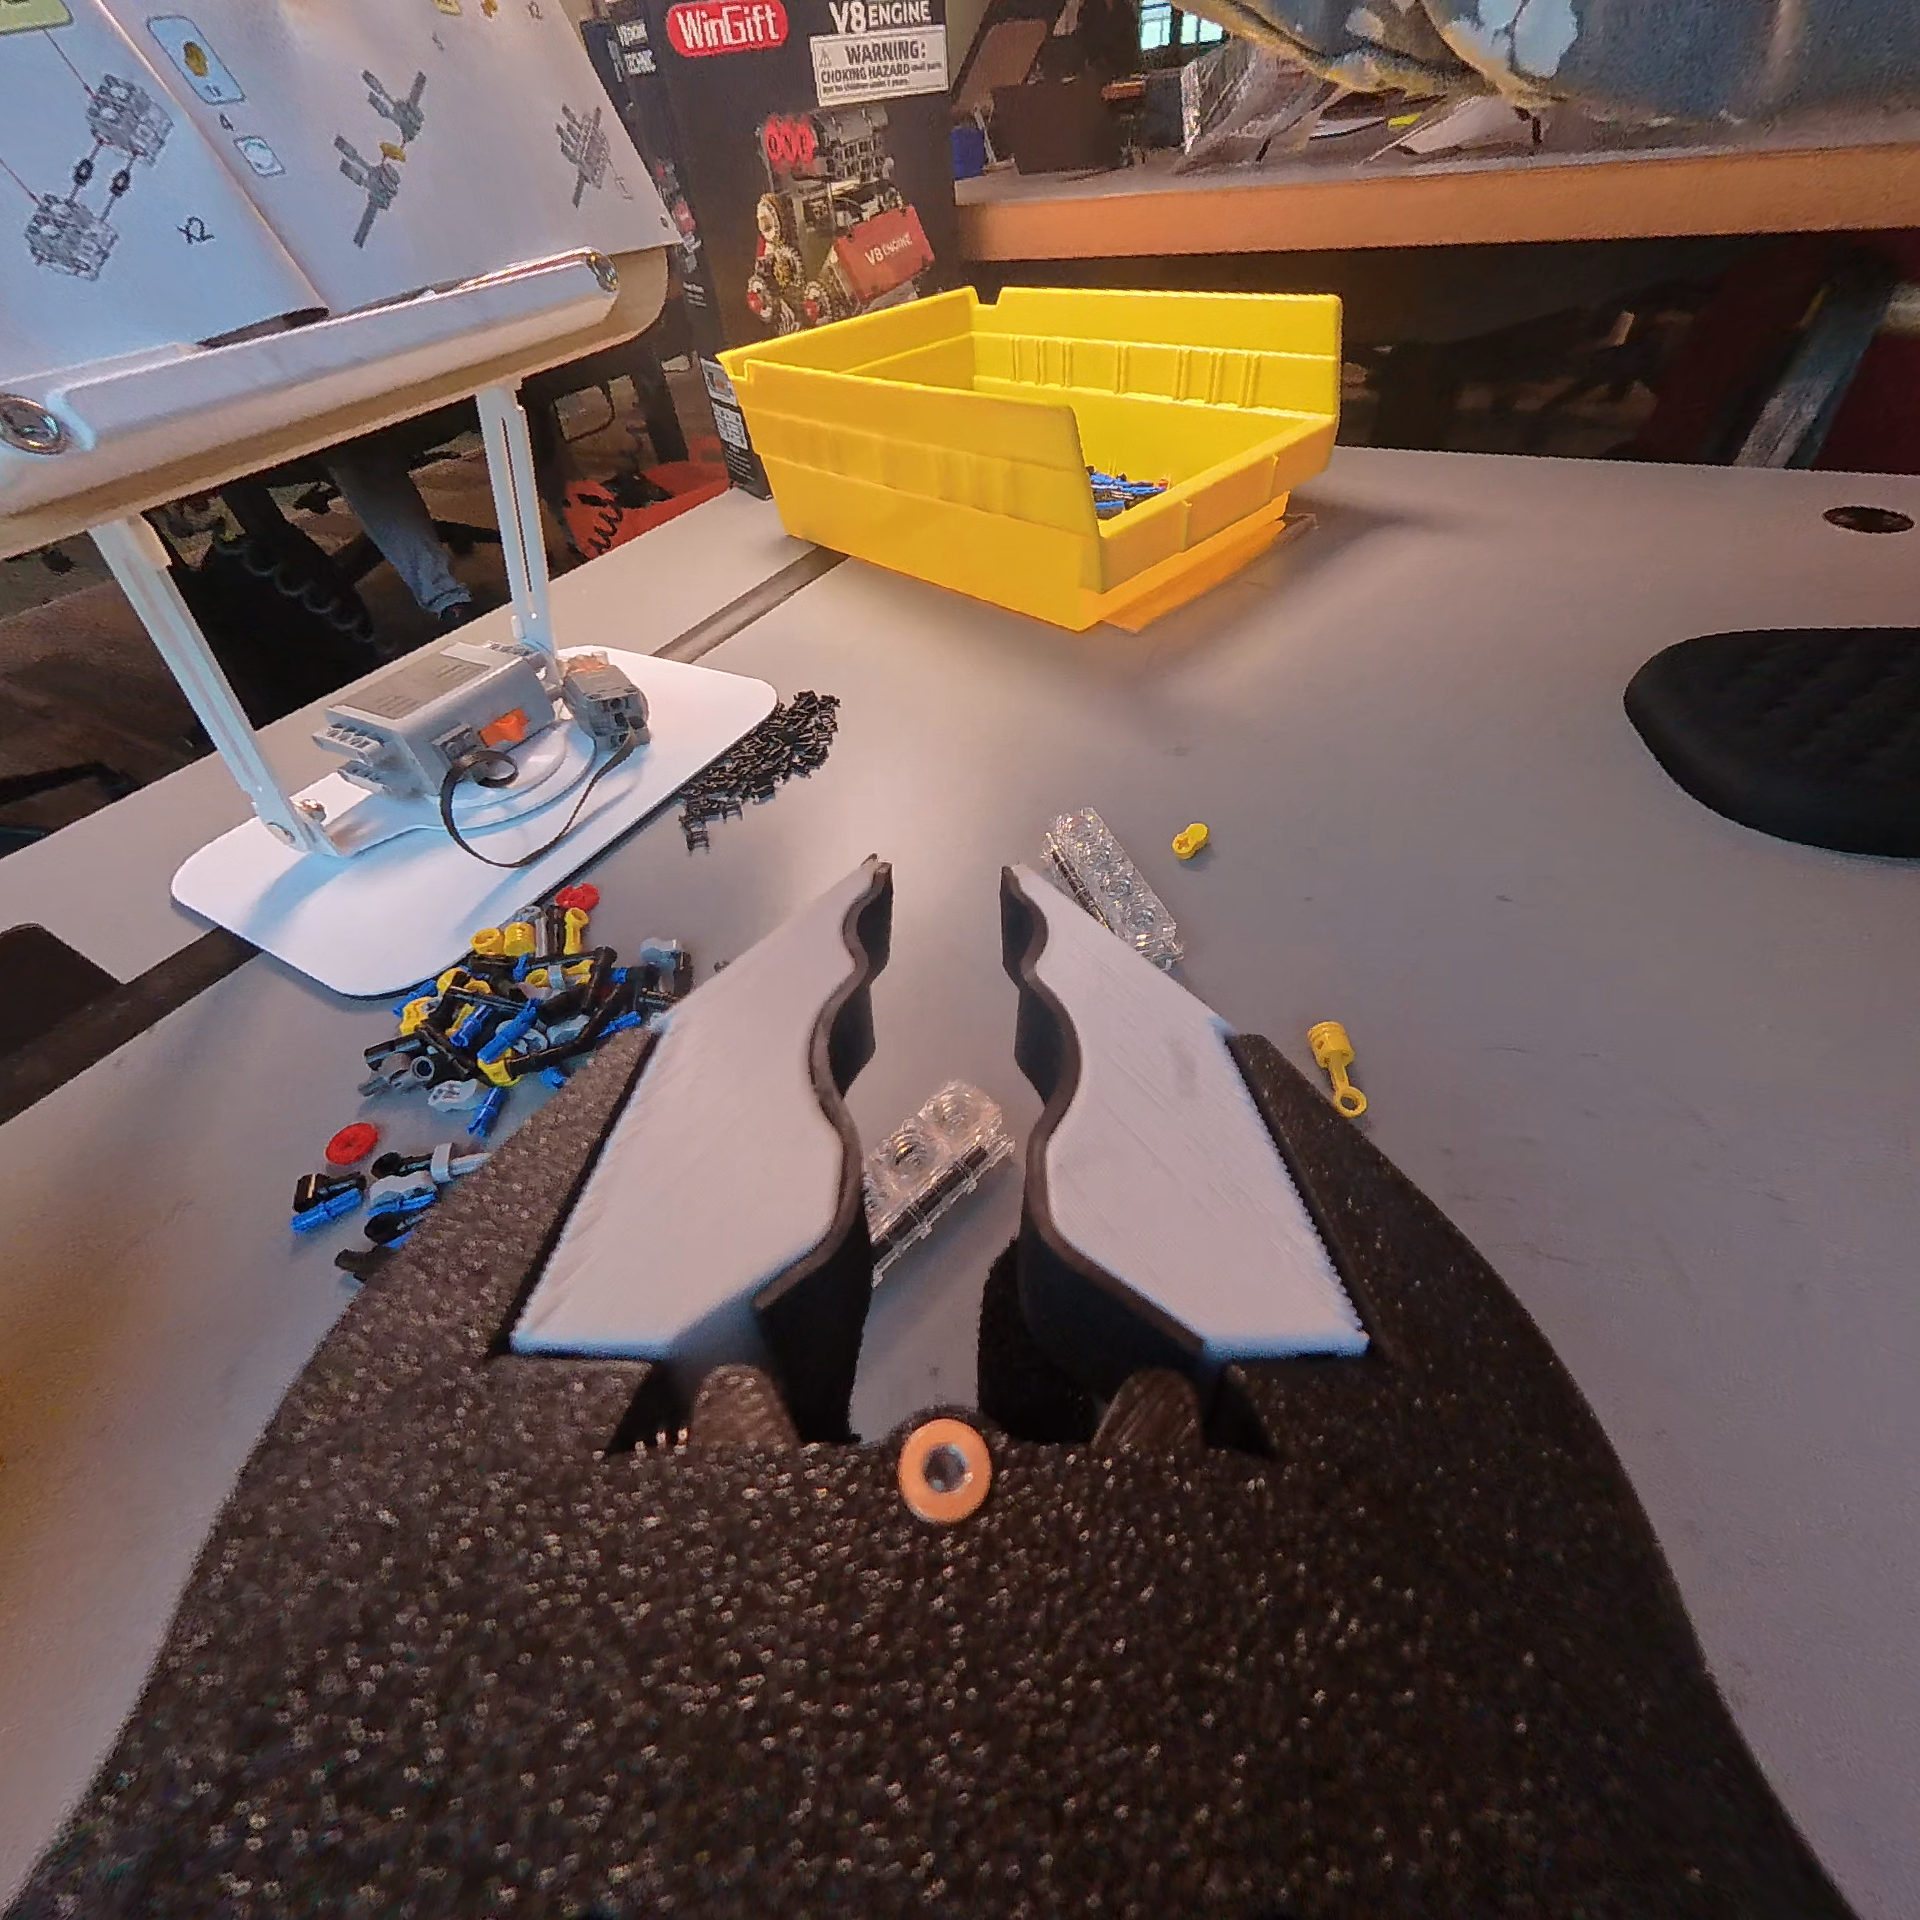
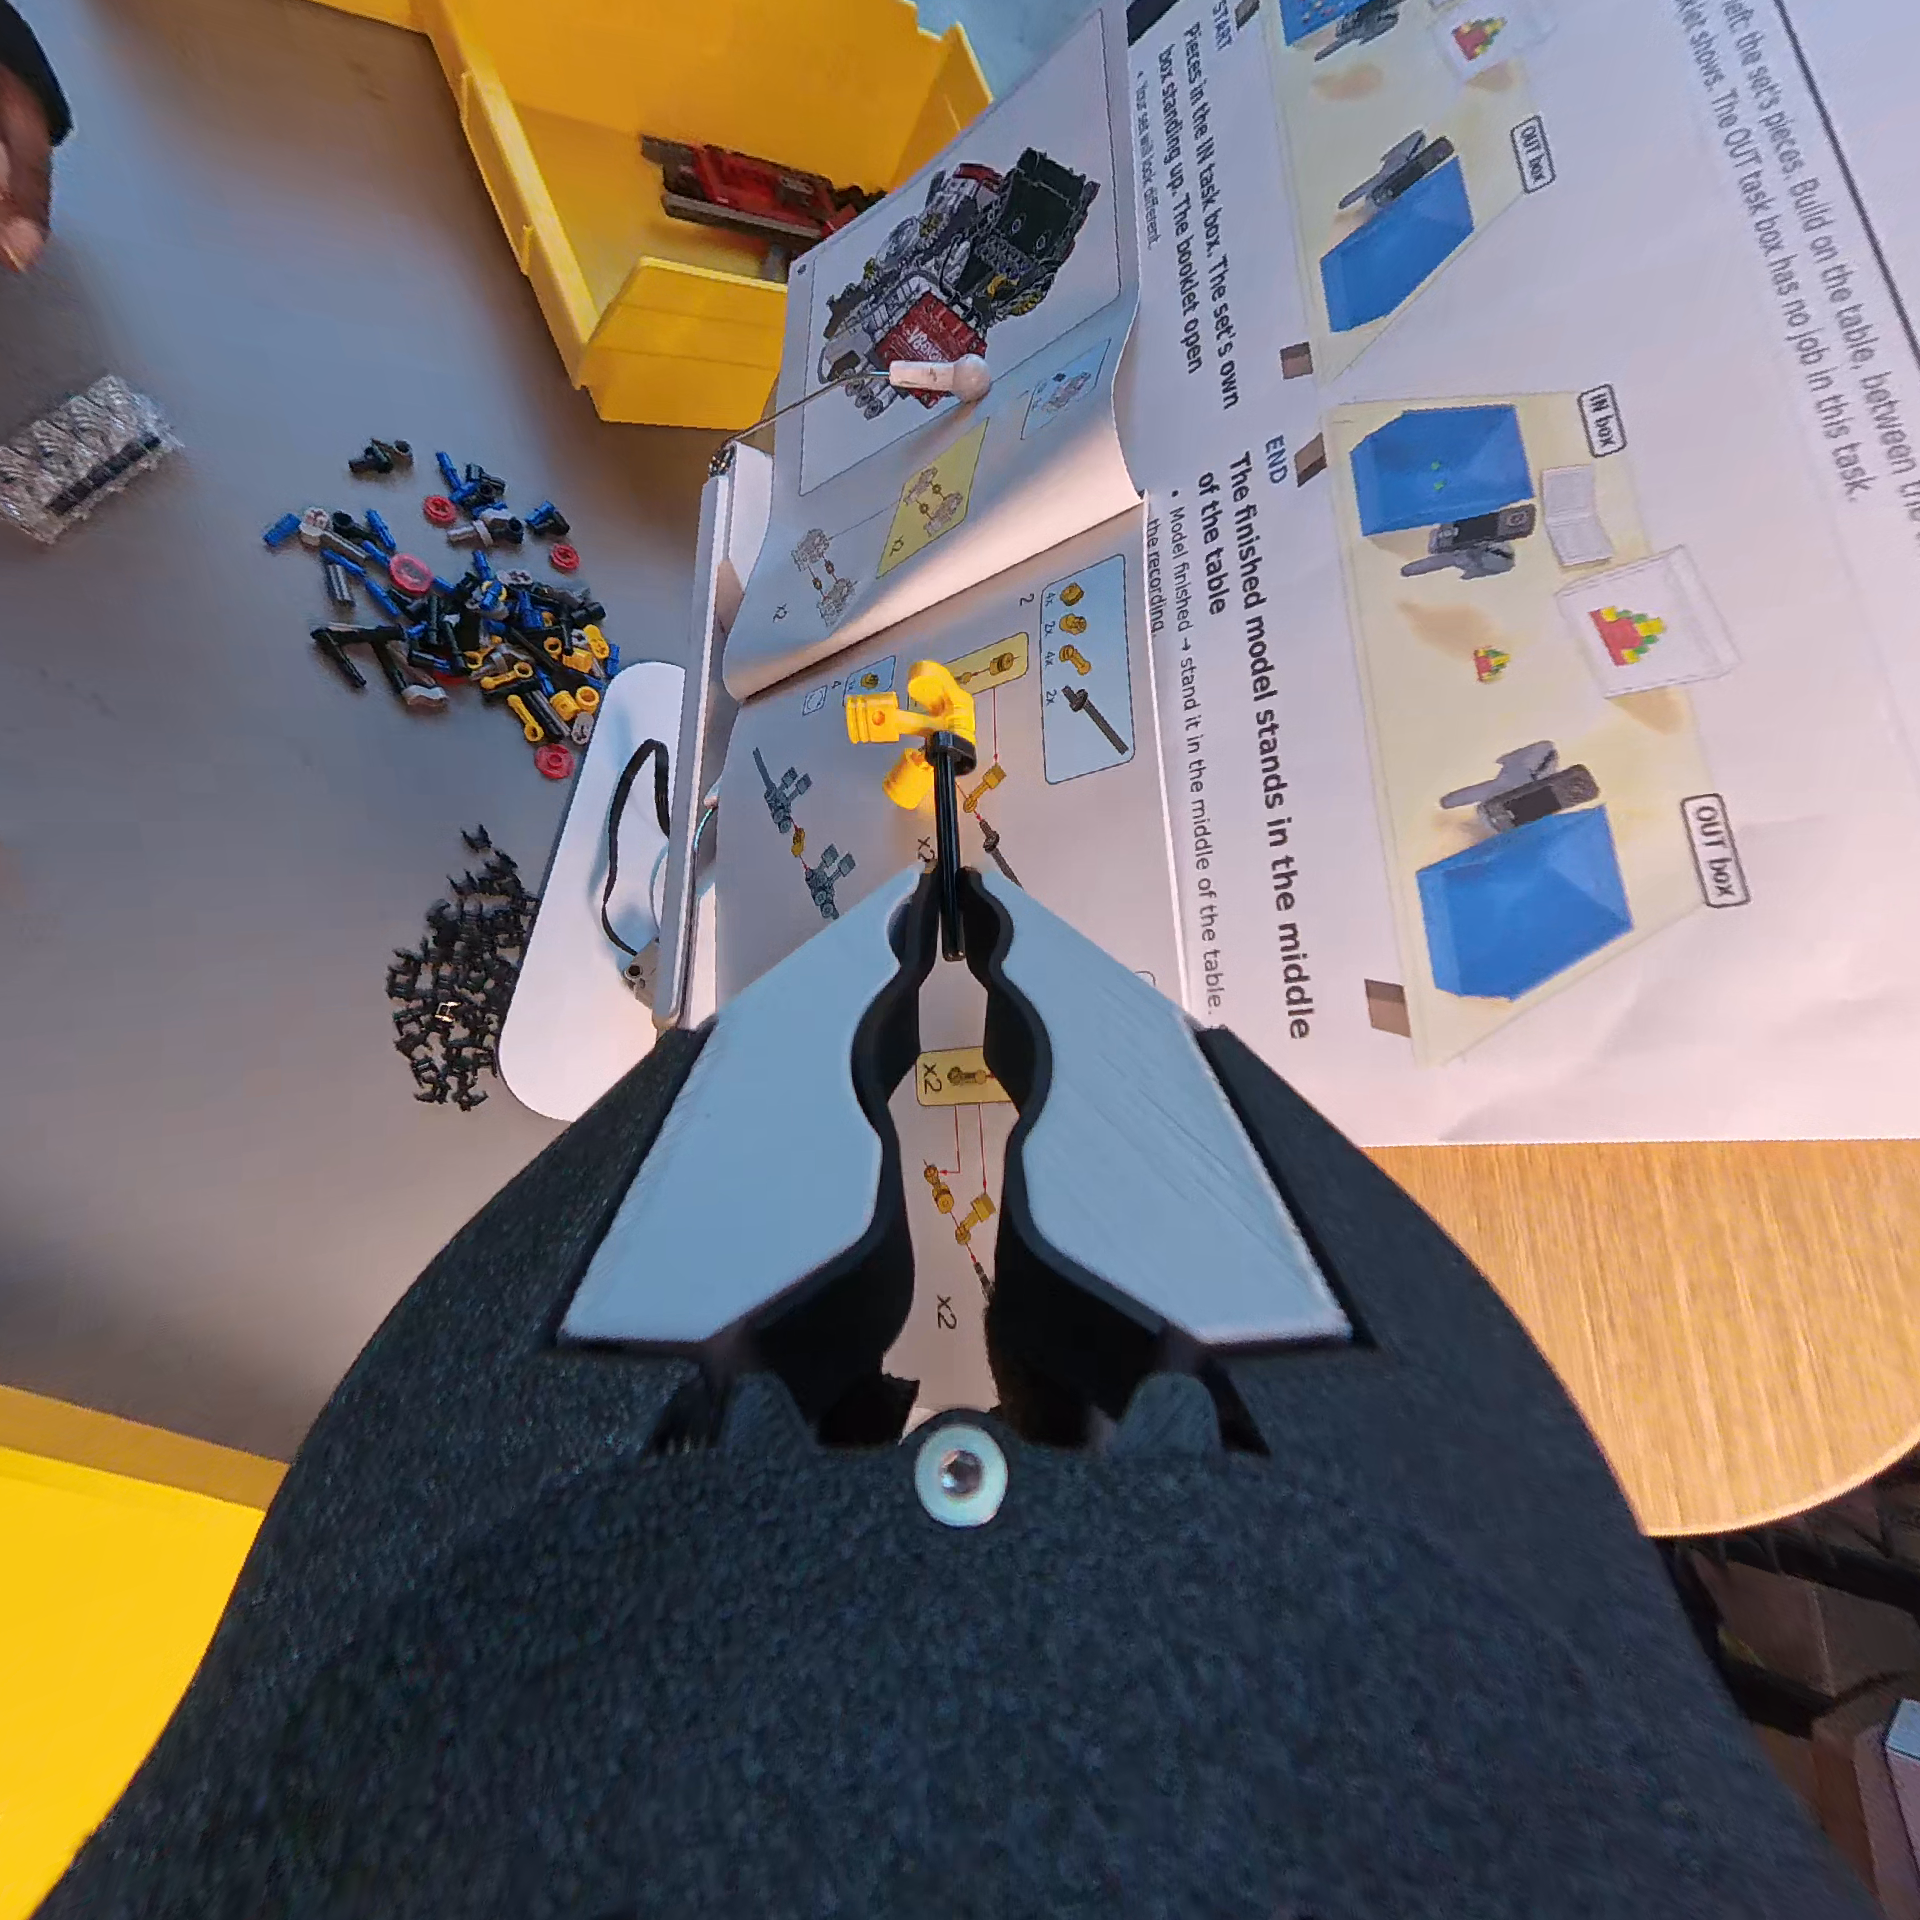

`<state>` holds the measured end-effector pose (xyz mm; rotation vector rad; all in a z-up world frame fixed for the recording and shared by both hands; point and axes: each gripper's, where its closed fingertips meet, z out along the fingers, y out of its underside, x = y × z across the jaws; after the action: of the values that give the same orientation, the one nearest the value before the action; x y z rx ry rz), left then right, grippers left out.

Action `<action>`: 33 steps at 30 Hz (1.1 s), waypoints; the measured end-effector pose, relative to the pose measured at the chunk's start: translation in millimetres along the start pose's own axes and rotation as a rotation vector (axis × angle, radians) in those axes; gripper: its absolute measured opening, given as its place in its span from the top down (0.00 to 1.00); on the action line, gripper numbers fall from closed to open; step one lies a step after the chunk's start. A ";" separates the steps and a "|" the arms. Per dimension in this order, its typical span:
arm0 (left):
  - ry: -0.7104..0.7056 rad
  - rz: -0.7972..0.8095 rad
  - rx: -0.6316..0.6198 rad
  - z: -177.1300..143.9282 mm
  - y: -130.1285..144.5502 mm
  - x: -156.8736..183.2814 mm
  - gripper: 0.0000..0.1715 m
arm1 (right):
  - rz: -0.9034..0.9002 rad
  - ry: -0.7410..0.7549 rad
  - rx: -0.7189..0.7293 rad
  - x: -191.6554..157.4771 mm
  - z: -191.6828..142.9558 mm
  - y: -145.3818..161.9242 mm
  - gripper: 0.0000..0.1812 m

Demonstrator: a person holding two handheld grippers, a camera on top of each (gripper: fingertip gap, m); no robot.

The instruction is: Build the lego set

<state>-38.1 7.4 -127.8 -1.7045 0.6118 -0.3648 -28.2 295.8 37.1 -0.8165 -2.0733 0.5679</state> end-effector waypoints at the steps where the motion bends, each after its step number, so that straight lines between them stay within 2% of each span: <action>1: 0.003 -0.002 -0.001 0.3 0.7 0.3 0.88 | -0.001 -0.001 -0.001 0.2 0.1 0.5 0.98; 16: 0.017 0.005 -0.015 4.2 5.7 4.3 0.88 | 0.007 0.027 -0.025 -1.5 -19.0 18.1 0.98; 22: 0.030 -0.021 -0.003 2.1 1.4 6.2 0.88 | 0.020 0.049 -0.005 -13.6 -24.3 12.1 0.98; 25: 0.004 -0.019 -0.001 -2.6 -0.2 0.6 0.88 | 0.036 0.073 0.050 -42.9 -23.8 -1.1 0.98; 33: -0.025 -0.046 0.009 -12.7 -2.7 -8.1 0.86 | 0.132 0.114 0.207 -160.1 7.5 -42.5 0.98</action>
<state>-51.1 2.3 -121.7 -1.7141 0.5527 -0.3780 23.8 150.9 -24.5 -0.8478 -1.8314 0.7755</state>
